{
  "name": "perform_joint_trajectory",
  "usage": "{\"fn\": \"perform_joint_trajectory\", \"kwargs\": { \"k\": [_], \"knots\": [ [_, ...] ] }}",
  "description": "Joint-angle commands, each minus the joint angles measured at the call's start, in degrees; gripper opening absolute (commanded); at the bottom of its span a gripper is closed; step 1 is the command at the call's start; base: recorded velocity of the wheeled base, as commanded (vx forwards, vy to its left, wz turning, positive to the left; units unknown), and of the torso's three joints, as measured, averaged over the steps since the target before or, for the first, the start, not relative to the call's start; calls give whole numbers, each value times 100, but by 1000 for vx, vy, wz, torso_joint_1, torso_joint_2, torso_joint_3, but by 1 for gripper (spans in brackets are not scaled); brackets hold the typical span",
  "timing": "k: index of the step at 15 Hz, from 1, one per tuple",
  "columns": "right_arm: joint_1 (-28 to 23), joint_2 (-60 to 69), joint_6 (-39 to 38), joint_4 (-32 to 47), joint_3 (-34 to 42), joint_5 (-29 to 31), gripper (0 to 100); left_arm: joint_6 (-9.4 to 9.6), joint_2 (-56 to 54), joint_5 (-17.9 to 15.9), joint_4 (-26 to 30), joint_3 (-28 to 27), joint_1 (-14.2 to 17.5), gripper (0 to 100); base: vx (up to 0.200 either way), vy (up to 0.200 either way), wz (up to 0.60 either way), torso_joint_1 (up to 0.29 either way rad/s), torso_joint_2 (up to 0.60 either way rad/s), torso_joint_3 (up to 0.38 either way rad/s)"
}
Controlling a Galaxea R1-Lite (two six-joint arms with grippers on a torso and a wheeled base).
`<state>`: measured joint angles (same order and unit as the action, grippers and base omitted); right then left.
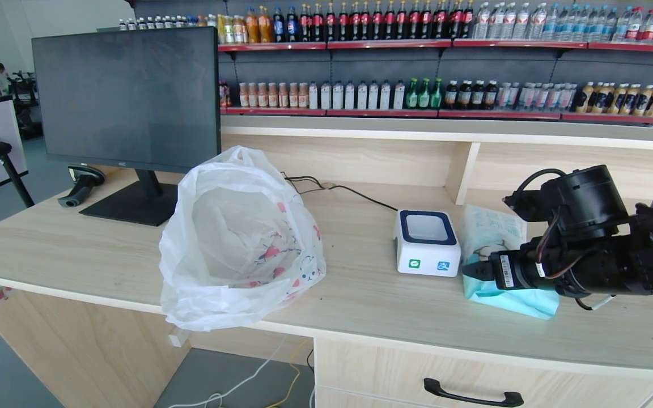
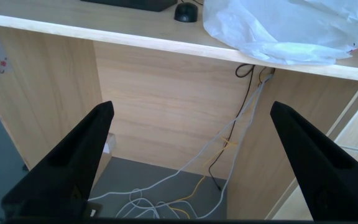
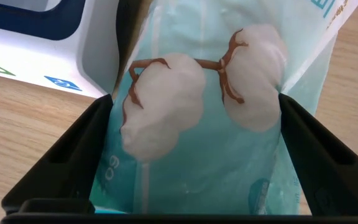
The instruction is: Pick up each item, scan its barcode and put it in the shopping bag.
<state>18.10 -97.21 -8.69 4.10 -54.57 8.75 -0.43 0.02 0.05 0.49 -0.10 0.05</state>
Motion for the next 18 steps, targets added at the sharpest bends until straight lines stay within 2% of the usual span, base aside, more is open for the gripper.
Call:
{"fn": "perform_joint_trajectory", "kwargs": {
  "k": [1,18],
  "knots": [
    [0,0,-1,-14,-19,21,0,-1,6,4,-5,1,4,100,0,0,0,0,0,0],
    [-79,677,-36,12,-1,153,0,-1,6,4,-5,1,4,100,0,0,0,0,0,0]
  ]
}}
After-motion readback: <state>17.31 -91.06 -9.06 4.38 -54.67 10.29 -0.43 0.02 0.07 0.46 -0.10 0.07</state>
